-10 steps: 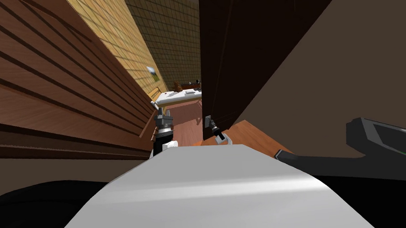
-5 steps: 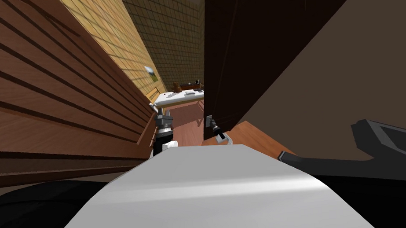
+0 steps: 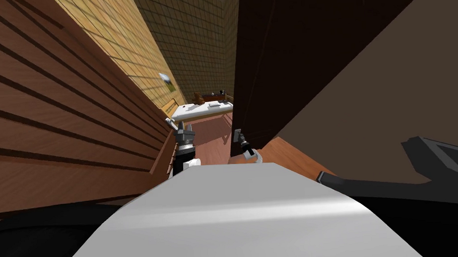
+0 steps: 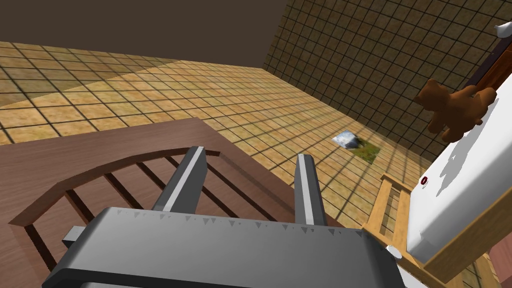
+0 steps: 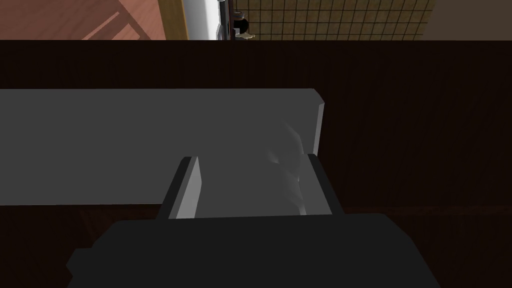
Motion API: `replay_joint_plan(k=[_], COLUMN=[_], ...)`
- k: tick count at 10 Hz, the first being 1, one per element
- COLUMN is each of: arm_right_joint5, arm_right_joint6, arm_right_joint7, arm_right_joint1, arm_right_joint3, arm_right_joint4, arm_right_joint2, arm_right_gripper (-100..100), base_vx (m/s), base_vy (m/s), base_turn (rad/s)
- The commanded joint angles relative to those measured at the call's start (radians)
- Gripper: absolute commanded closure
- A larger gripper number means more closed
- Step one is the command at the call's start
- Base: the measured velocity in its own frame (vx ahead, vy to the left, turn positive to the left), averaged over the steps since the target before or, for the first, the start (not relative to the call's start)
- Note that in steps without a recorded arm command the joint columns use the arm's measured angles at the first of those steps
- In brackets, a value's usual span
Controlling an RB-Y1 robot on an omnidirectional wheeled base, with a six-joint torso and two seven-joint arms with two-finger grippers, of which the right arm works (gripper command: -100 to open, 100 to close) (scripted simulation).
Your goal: Push the door open
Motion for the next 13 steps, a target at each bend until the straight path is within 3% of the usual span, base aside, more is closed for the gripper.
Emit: replay_joint_plan(k=[1, 13], arm_right_joint5=[-0.004, -0.019], arm_right_joint6=[0.000, -0.001], arm_right_joint7=[0.004, 0.045], arm_right_joint1=[-0.011, -0.059], arm_right_joint3=[-0.029, -0.160], arm_right_joint4=[0.001, 0.070], arm_right_joint2=[-0.006, 0.028], arm_right_gripper=[100, 100], base_vx=[0.106, 0.093], base_vy=[0.083, 0.088], base_turn=[-0.027, -0.052])
